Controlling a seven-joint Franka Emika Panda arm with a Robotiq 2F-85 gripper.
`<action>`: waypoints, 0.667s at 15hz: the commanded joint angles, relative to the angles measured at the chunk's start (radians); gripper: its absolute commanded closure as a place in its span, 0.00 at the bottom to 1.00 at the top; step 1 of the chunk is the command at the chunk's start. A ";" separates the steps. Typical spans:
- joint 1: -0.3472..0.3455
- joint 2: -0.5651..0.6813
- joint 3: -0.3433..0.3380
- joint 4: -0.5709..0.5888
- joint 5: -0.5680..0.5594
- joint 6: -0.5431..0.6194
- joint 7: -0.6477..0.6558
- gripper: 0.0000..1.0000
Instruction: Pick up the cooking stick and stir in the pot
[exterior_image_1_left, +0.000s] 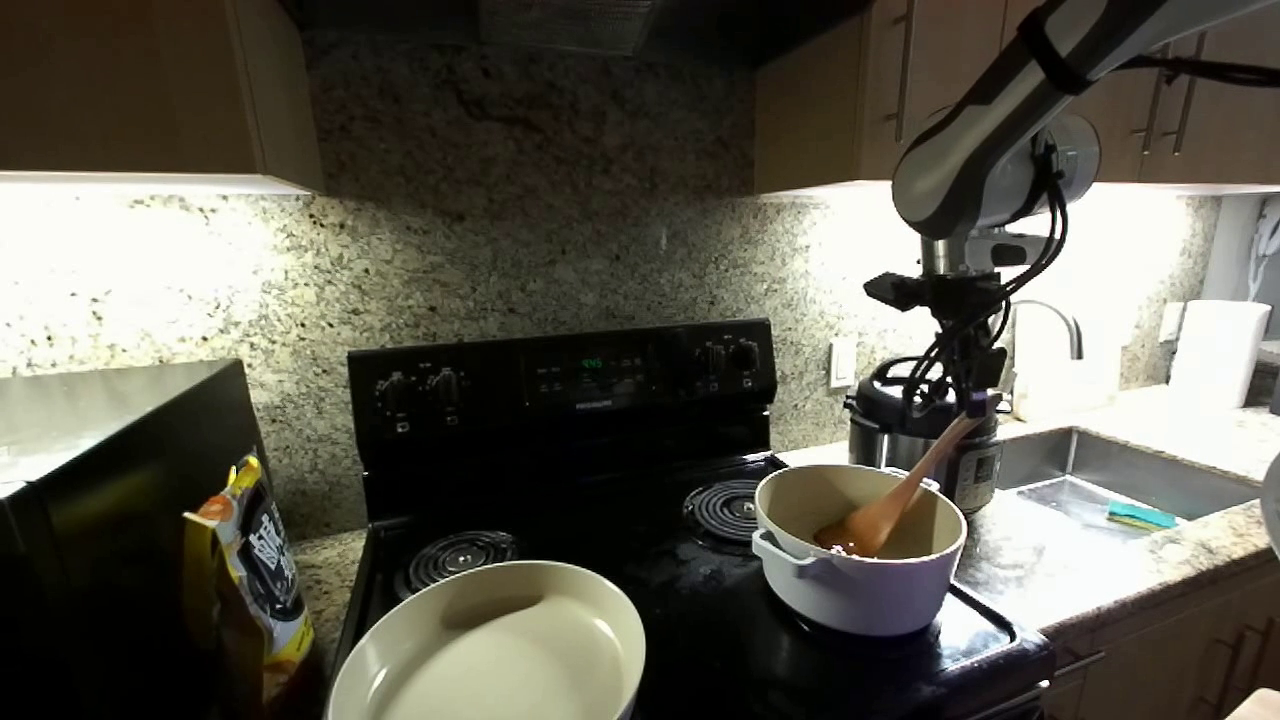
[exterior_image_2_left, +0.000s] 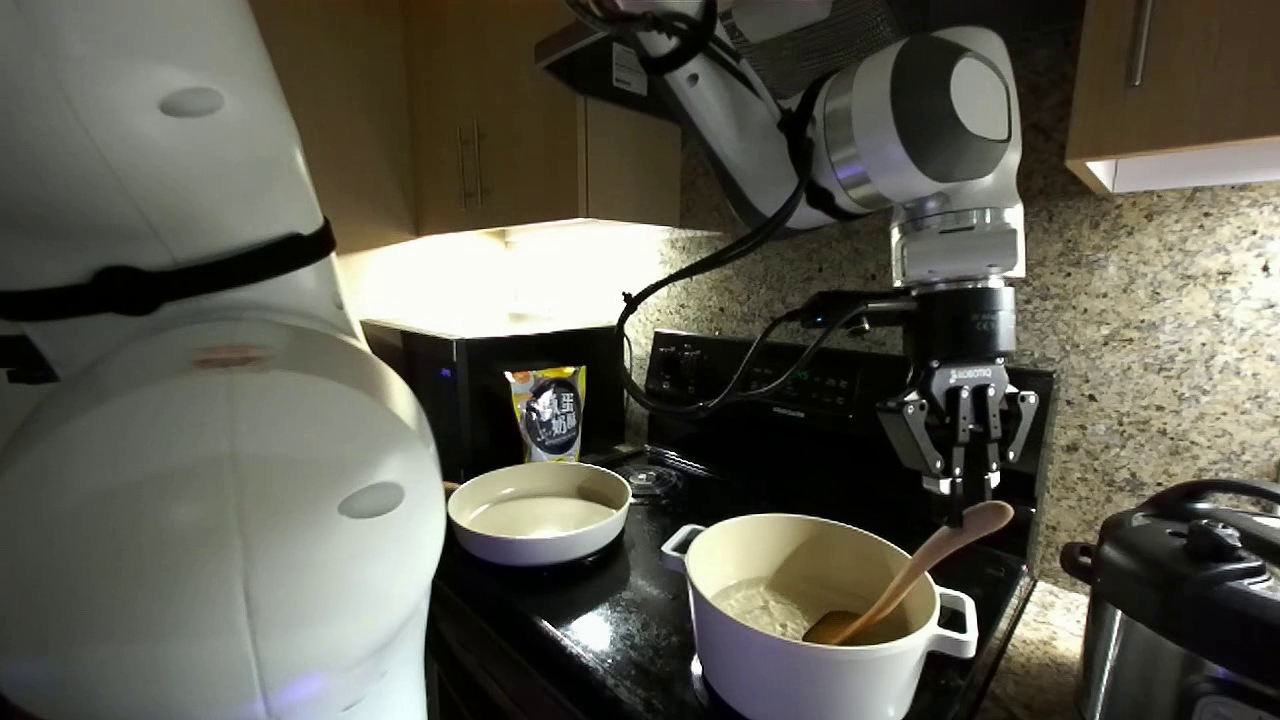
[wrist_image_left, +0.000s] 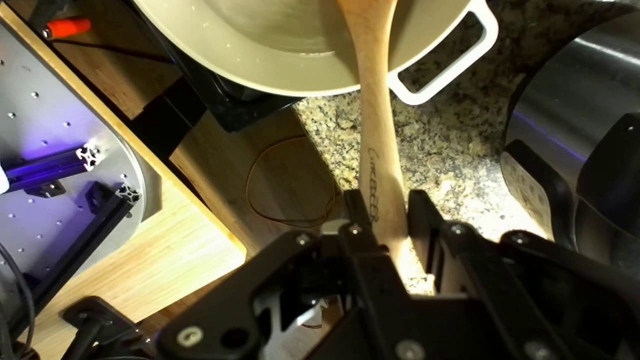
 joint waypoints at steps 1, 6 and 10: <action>0.014 -0.026 0.020 -0.042 0.007 -0.009 0.029 0.91; 0.056 -0.016 0.061 -0.022 0.018 -0.016 0.032 0.91; 0.062 -0.010 0.072 -0.003 0.019 -0.023 0.061 0.91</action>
